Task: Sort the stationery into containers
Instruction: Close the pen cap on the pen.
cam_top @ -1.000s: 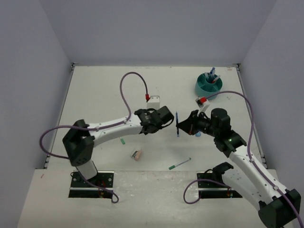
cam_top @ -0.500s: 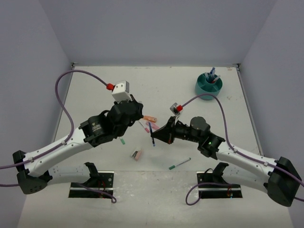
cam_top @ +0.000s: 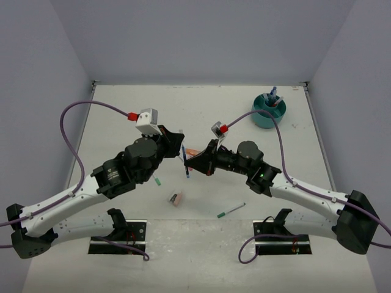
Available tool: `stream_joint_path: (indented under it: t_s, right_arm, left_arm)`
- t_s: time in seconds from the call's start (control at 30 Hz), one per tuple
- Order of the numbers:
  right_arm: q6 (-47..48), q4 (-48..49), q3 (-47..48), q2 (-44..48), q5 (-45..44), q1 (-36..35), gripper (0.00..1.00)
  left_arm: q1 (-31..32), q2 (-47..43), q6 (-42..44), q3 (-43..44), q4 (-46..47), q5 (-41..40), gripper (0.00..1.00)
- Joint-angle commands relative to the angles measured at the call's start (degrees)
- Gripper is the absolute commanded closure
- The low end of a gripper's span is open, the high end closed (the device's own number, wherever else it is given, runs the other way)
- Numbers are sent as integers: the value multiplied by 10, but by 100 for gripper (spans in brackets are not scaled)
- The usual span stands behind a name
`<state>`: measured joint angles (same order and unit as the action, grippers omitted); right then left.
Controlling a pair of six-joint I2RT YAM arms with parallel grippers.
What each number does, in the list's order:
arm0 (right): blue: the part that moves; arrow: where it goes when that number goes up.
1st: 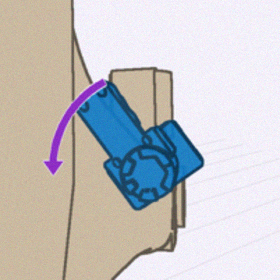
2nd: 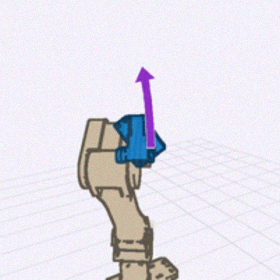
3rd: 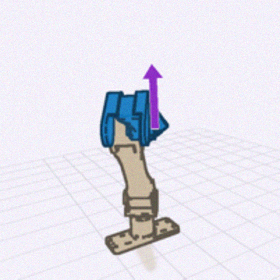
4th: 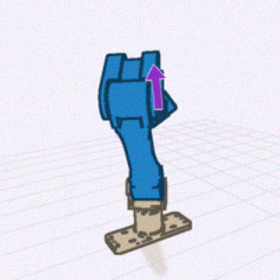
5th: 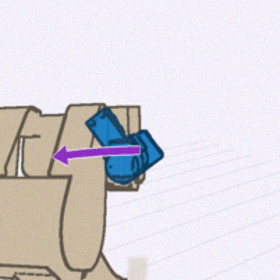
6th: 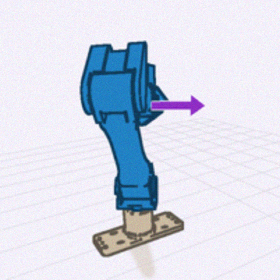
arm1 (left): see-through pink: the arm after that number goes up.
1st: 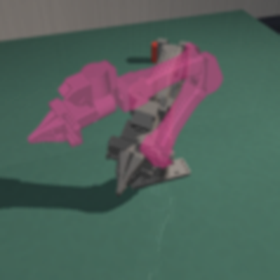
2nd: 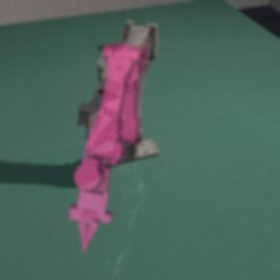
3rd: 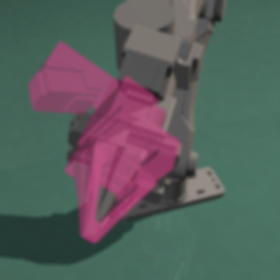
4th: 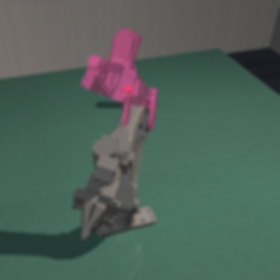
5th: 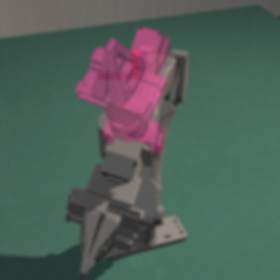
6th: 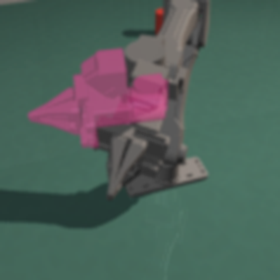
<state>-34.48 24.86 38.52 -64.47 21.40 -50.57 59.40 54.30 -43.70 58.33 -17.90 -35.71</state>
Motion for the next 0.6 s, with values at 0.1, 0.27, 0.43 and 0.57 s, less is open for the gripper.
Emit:
stream_joint_path:
  t_s: [0.1,0.27,0.43,0.57]
  right_arm:
    - [7,12,31,-2,-18,-8,100]
    - [8,-8,32,-1,-42,-7,100]
    - [7,-13,33,1,-48,-7,100]
    - [8,-17,36,3,-46,-7,100]
  left_arm:
    - [1,2,26,-8,52,6,100]
    - [2,3,26,-12,53,10,100]
    - [1,1,27,-14,51,6,100]
    - [2,0,29,-15,50,0,100]
